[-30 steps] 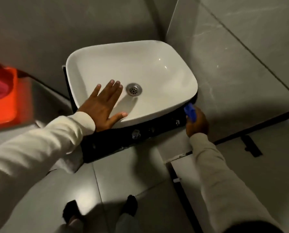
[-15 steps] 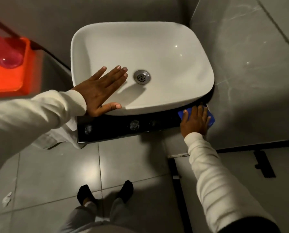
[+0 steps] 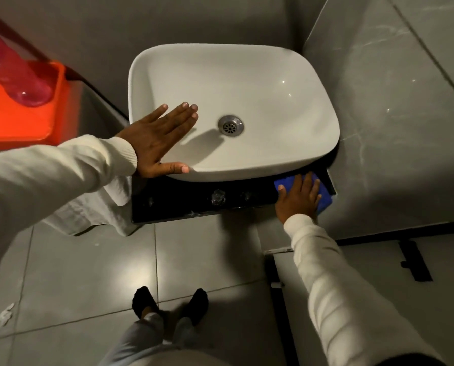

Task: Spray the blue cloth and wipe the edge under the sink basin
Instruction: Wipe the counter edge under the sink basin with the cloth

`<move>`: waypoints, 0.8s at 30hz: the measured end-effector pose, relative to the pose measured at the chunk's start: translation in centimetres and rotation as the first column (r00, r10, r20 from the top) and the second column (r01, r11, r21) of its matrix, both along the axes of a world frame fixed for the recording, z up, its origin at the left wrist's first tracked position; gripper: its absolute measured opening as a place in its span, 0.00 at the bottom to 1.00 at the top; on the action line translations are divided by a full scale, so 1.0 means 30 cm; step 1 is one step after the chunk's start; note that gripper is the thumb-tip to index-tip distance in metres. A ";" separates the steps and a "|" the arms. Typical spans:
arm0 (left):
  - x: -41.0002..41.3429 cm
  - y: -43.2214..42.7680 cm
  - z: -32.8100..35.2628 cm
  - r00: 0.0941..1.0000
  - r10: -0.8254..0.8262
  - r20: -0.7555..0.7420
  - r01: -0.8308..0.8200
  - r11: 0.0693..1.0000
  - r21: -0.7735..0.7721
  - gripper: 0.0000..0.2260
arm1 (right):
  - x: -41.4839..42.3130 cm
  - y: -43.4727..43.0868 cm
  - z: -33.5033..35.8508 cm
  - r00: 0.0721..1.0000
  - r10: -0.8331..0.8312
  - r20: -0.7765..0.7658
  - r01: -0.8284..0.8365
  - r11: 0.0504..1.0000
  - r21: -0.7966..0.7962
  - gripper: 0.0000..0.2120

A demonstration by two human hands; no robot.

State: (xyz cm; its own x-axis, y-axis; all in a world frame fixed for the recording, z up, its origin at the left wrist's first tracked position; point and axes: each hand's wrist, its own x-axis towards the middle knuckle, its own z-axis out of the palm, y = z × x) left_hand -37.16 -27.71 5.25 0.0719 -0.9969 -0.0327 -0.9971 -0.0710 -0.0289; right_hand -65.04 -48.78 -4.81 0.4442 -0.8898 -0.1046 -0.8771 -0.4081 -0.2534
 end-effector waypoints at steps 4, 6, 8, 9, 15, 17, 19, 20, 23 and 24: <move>0.020 -0.009 -0.002 1.000 -0.013 -0.001 0.013 1.000 0.009 0.46 | 0.007 0.131 -0.021 0.994 0.100 0.033 -0.100 0.995 0.003 0.28; 0.025 -0.012 0.000 1.000 0.004 0.013 -0.004 1.000 0.010 0.48 | 0.001 0.106 -0.026 0.988 0.155 -0.012 -0.155 0.988 -0.010 0.27; 0.030 -0.013 0.002 1.000 0.017 0.021 -0.017 1.000 0.016 0.49 | -0.005 0.048 -0.025 0.980 0.189 -0.056 -0.190 0.982 -0.016 0.27; 0.026 -0.015 0.001 1.000 0.021 0.020 -0.021 1.000 0.015 0.49 | -0.005 0.024 -0.021 0.982 0.178 -0.064 -0.179 0.984 -0.015 0.27; 0.028 -0.012 0.001 1.000 0.022 0.002 -0.022 1.000 0.005 0.49 | 0.094 0.213 -0.023 0.998 -0.015 0.058 0.014 1.000 0.015 0.28; 0.032 -0.014 0.000 1.000 0.005 0.005 -0.005 1.000 -0.002 0.49 | 0.130 0.319 -0.033 0.995 0.049 0.085 -0.051 0.999 0.013 0.29; 0.030 -0.014 0.000 1.000 -0.010 0.010 0.010 1.000 -0.006 0.48 | 0.129 0.355 -0.042 0.988 0.132 0.077 -0.132 0.991 -0.004 0.28; 0.031 -0.015 -0.001 1.000 -0.017 0.011 0.017 1.000 -0.005 0.48 | 0.113 0.339 -0.045 0.982 0.174 0.072 -0.173 0.985 -0.012 0.28; 0.042 -0.016 0.000 0.999 -0.041 -0.003 0.041 0.999 0.006 0.48 | 0.048 0.266 -0.046 0.956 0.287 0.059 -0.284 0.958 -0.047 0.29; 0.047 -0.018 0.000 0.999 -0.052 -0.006 0.052 0.999 0.003 0.48 | 0.049 0.264 -0.048 0.964 0.258 0.065 -0.254 0.966 -0.055 0.28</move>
